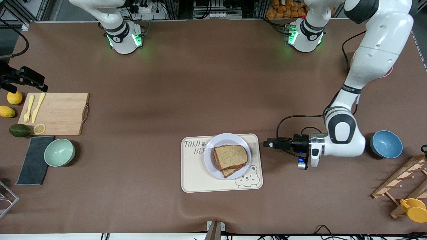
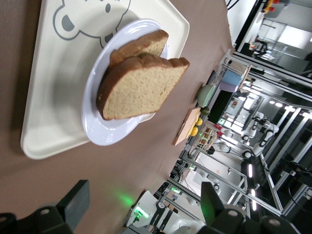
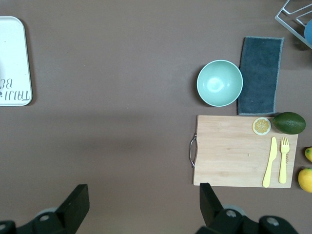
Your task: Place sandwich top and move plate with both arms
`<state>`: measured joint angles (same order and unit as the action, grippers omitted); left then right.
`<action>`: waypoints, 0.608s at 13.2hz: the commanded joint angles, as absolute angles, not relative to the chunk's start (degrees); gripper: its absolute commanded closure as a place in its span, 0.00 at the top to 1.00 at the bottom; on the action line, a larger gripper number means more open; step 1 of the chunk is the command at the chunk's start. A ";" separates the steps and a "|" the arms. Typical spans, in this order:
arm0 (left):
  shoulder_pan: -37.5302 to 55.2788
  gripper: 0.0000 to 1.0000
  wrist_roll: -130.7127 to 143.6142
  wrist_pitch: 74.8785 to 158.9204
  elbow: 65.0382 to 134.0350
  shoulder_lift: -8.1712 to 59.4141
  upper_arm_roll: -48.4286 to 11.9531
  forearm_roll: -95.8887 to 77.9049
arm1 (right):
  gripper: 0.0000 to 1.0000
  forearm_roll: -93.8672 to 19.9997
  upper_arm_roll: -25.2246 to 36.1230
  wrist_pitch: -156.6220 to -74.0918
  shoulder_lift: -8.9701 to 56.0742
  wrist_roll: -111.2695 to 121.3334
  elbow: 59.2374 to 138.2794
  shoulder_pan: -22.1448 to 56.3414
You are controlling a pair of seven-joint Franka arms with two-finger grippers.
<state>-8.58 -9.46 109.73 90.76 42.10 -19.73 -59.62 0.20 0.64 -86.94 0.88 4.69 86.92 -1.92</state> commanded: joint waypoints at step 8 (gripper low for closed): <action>-10.02 1.00 16.05 94.68 92.73 14.53 -19.60 -28.16 | 1.00 -1.23 0.18 -87.45 0.44 3.87 87.89 -2.72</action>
